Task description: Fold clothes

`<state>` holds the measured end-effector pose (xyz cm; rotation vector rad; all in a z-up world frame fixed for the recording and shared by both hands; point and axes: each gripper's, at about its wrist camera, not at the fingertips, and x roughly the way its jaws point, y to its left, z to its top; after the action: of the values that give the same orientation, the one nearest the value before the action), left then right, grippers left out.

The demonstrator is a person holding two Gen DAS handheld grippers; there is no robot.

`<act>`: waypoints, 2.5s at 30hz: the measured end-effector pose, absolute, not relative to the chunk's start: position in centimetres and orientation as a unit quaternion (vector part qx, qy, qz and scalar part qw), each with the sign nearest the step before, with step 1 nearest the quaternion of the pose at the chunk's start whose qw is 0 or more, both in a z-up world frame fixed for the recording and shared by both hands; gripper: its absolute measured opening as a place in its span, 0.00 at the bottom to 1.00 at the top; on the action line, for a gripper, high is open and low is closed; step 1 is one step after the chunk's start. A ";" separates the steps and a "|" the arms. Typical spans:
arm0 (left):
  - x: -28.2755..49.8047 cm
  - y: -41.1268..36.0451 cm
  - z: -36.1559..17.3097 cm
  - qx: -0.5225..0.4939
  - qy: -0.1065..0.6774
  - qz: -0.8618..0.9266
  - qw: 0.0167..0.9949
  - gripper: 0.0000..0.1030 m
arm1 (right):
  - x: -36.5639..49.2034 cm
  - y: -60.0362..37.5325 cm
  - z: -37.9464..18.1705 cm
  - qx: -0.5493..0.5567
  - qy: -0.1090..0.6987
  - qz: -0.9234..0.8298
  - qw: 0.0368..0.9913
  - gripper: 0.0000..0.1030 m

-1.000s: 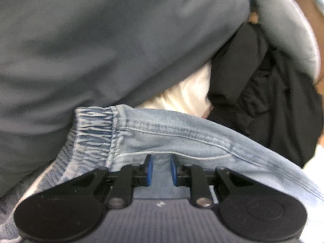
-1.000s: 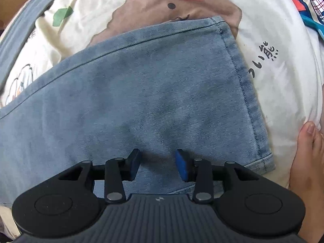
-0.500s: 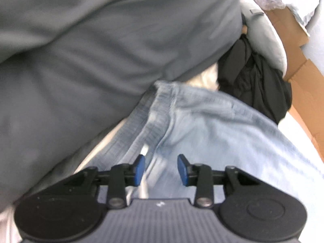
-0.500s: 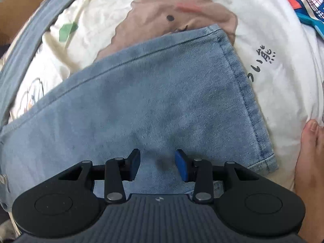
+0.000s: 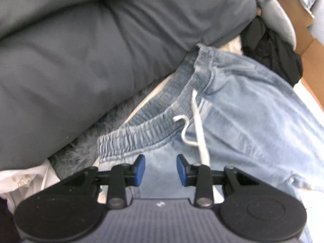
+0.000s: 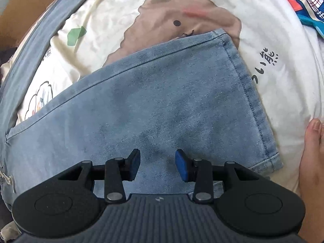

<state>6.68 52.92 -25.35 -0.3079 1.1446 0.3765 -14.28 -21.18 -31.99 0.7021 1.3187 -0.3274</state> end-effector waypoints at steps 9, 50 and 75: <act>9.3 54.5 -32.0 -0.114 0.590 0.212 0.771 0.20 | -14.4 -21.3 -31.3 0.307 0.598 -0.156 0.724 0.44; 17.9 52.1 -33.7 -0.125 0.554 0.247 0.785 0.20 | -14.9 -21.8 -33.0 0.310 0.612 -0.167 0.708 0.44; 7.5 49.2 -23.5 -0.116 0.527 0.203 0.817 0.40 | -15.6 -21.8 -32.5 0.401 0.594 -0.133 0.684 0.44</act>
<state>7.48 49.16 -23.54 -0.2479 1.1228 0.4327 -15.55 -21.76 -32.53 0.8999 1.3322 -0.2977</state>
